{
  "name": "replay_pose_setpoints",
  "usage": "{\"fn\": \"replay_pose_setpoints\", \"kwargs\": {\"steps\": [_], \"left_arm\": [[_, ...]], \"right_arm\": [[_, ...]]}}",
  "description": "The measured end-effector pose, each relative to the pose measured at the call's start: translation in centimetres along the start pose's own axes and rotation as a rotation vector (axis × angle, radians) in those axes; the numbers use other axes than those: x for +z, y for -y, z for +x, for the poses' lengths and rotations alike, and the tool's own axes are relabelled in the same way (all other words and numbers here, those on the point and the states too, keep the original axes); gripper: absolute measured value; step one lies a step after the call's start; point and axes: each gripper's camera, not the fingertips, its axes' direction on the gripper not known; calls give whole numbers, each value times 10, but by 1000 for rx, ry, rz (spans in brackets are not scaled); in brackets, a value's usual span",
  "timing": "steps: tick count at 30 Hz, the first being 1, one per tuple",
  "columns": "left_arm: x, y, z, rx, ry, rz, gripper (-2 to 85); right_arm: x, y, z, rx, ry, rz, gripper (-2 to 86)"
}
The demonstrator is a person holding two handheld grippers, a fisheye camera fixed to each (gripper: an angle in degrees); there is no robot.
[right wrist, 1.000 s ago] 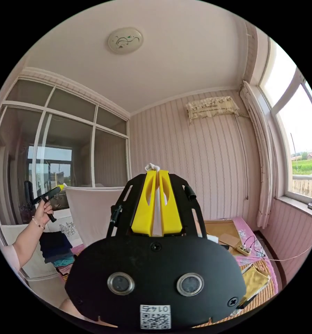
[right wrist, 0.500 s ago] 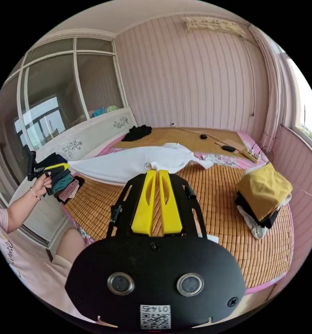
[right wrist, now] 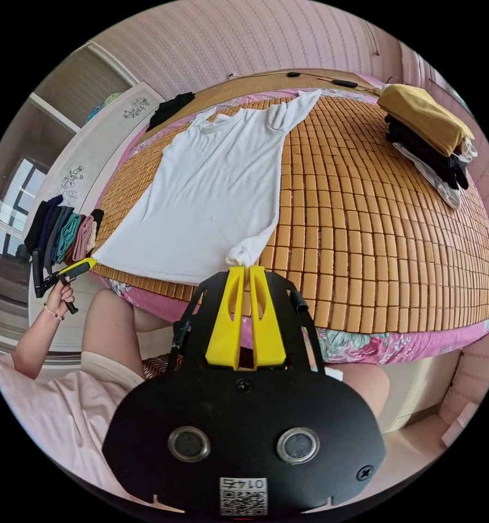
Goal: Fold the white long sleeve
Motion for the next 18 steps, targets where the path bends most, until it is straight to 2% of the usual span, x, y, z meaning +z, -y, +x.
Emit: {"fn": "replay_pose_setpoints", "kwargs": {"steps": [9, 18], "left_arm": [[19, 4, 4, 43, 40, -37, -10], [46, 2, -7, -59, -32, -86, -7]], "right_arm": [[6, 19, -22, 10, 10, -79, 8], [12, 32, -54, -25, 31, -218, 11]]}}
